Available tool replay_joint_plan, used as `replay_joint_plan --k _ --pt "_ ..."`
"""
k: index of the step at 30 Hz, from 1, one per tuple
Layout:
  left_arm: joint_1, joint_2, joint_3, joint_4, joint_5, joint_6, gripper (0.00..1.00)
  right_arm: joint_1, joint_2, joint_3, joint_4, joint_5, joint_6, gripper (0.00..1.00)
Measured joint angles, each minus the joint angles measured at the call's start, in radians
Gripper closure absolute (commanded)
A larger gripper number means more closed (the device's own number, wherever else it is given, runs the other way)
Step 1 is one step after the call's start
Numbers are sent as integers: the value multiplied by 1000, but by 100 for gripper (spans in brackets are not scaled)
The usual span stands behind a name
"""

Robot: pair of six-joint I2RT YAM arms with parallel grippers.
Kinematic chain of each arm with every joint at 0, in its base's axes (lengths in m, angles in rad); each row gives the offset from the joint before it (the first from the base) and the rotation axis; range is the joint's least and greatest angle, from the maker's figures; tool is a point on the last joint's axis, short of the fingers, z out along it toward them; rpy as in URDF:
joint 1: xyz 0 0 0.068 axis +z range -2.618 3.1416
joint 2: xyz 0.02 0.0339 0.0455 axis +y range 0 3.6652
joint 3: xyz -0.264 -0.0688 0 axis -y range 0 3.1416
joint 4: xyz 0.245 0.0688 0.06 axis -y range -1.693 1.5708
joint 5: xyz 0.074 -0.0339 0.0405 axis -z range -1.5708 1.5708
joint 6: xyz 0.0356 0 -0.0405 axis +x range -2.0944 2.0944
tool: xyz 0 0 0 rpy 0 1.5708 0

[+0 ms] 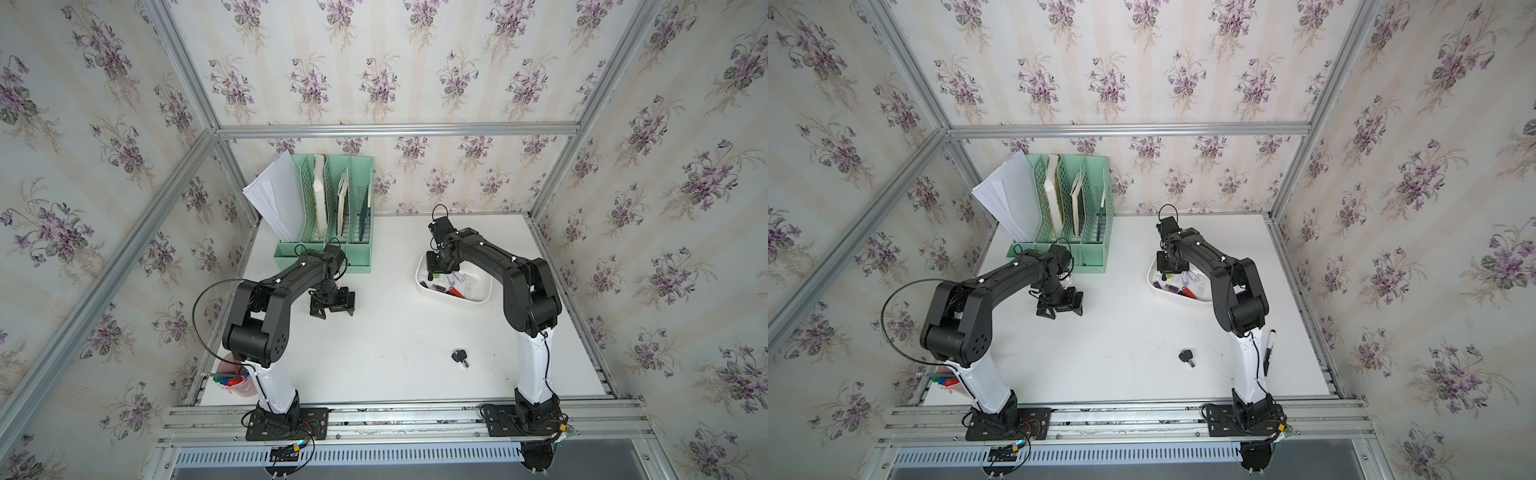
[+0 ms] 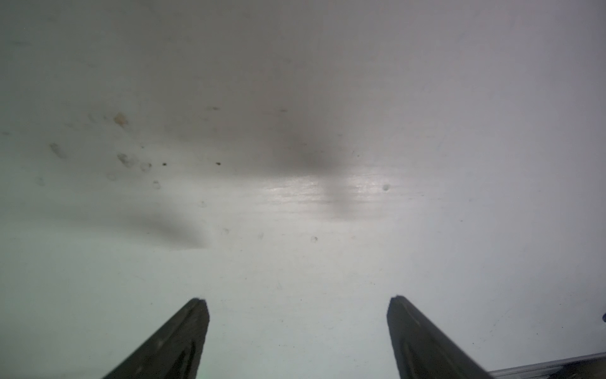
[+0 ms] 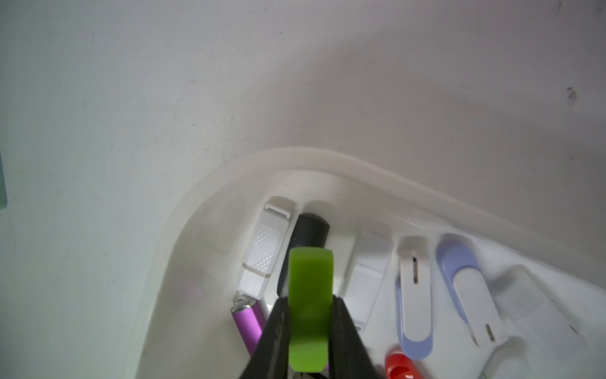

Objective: Put the usb flash drive into the storage box
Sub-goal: Place the USB flash in the storage box, then reset both arms

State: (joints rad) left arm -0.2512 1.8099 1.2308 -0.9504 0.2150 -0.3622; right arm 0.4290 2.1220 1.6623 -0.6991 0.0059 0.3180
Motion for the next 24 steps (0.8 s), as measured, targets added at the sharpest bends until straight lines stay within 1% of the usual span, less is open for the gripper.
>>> replay_joint_plan --k 15,17,20,24 --pt "0 0 -1 0 -3 0 10 -24 36 -31 35 -2 -4 89" --pt "1 0 -3 -1 -3 0 10 -25 36 -36 43 1 -6 86" --pt "1 0 -5 0 -3 0 10 -27 39 -42 36 2 -8 76" --pt "1 0 -5 0 -3 0 10 -29 39 -41 36 3 -8 71"
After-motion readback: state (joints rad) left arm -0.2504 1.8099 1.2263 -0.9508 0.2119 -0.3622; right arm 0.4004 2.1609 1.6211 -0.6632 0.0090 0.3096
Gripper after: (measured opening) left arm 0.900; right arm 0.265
